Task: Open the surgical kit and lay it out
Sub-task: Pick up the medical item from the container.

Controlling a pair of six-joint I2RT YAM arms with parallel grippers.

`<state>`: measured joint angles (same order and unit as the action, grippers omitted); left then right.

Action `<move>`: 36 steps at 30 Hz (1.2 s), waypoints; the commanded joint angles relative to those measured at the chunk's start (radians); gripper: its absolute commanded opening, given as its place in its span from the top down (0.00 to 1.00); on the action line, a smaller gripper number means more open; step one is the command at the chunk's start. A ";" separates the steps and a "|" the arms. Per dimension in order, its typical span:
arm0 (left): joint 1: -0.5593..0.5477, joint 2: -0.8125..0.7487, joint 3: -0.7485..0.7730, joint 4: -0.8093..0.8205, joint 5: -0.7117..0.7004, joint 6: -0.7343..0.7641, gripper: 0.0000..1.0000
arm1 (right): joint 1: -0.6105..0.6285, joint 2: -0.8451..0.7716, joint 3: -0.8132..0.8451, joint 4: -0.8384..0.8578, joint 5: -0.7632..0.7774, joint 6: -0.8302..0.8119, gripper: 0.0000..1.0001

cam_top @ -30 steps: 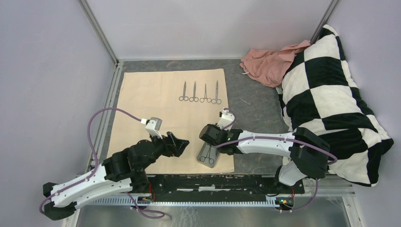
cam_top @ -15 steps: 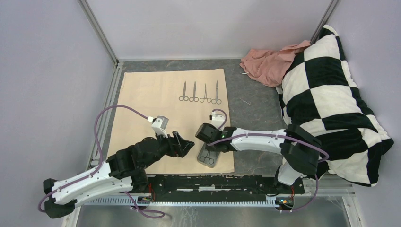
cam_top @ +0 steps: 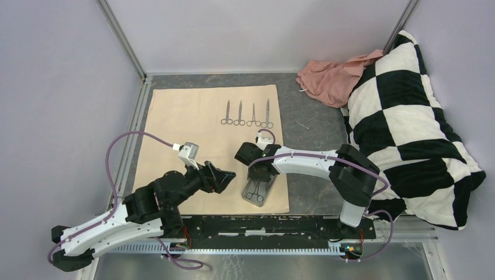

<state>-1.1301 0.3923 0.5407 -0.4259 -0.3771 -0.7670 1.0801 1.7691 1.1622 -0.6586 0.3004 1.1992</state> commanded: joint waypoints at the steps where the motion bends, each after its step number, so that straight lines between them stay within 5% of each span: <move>1: -0.002 -0.018 0.006 -0.006 -0.031 0.051 0.14 | -0.027 0.049 0.057 -0.090 -0.077 0.057 0.59; 21: -0.003 0.001 -0.008 0.015 -0.014 0.085 0.14 | -0.131 0.134 0.110 -0.212 -0.184 0.090 0.58; 36: -0.002 -0.048 -0.002 -0.013 -0.018 0.095 0.14 | -0.164 0.251 0.138 -0.251 -0.268 0.157 0.83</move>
<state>-1.1301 0.3603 0.5335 -0.4404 -0.3889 -0.7334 0.9134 1.9491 1.3155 -0.8948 0.0162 1.3117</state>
